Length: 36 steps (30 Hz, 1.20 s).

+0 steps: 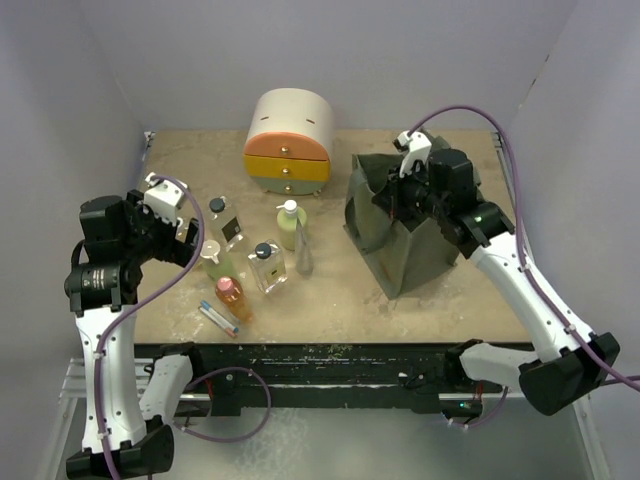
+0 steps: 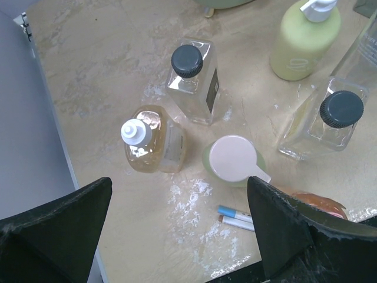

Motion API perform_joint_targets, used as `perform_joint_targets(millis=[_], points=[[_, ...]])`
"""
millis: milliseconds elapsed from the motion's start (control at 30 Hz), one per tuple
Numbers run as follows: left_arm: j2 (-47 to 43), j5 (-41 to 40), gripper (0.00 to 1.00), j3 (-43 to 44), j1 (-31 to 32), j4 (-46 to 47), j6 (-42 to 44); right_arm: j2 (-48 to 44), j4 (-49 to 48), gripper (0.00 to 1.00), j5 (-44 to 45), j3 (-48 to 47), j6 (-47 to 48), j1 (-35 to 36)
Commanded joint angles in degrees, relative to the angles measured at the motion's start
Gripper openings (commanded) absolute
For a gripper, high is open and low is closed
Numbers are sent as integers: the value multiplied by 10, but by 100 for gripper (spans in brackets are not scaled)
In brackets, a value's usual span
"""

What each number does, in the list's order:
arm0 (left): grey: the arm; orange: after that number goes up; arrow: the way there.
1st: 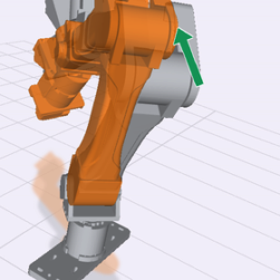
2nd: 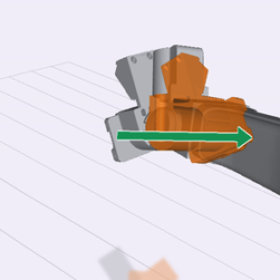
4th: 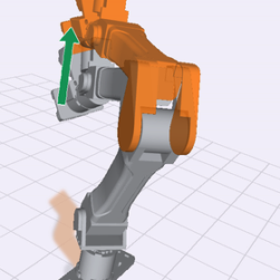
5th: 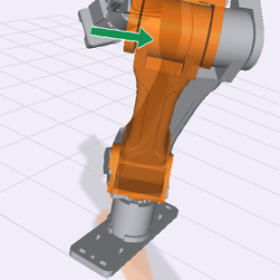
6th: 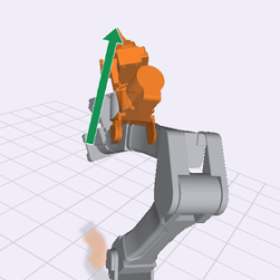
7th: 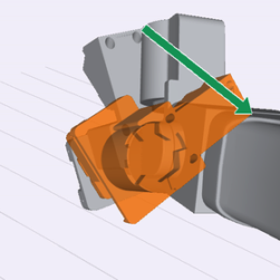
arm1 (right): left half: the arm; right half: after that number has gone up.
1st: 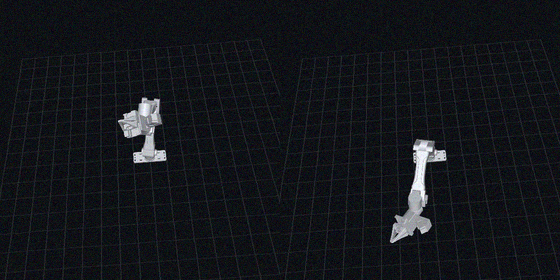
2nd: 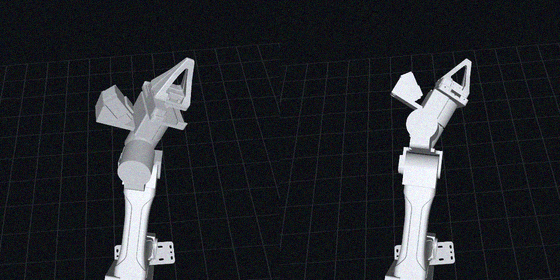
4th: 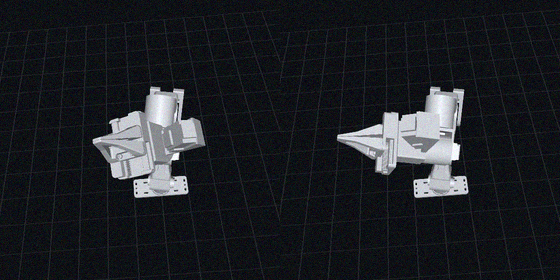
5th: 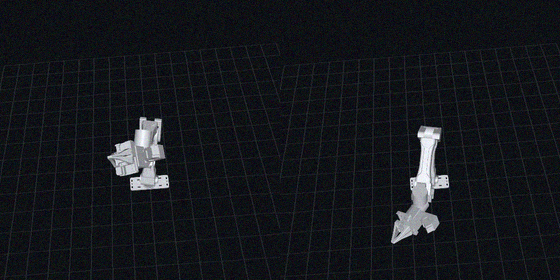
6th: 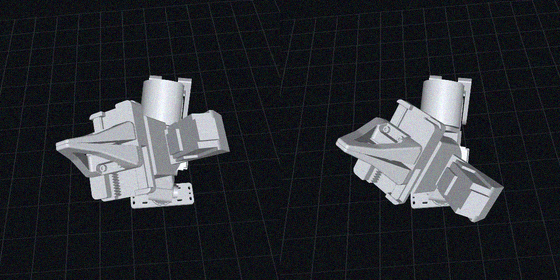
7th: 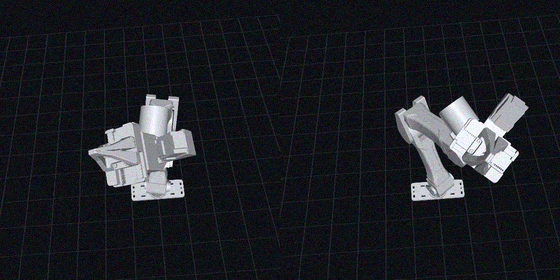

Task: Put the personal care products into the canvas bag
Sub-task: Move the canvas bag to the center of the board.

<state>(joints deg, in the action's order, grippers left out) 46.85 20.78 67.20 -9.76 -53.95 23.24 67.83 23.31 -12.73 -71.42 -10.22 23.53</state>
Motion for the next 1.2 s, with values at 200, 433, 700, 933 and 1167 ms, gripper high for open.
perform_joint_targets(millis=[200,433,700,933,1167], points=[[22,31,99,3,-7,12,-4,11,-54,30,-59,-43,-21,34],[13,35,99,13,-7,21,-7,-34,65,86,-57,-122,135,34],[1,53,99,24,-7,17,-9,-96,273,100,-39,-164,400,35],[-4,66,99,28,-8,9,-12,-74,361,100,-31,-172,549,34],[-14,69,99,24,-8,2,-9,-22,382,99,-45,-165,611,34]])
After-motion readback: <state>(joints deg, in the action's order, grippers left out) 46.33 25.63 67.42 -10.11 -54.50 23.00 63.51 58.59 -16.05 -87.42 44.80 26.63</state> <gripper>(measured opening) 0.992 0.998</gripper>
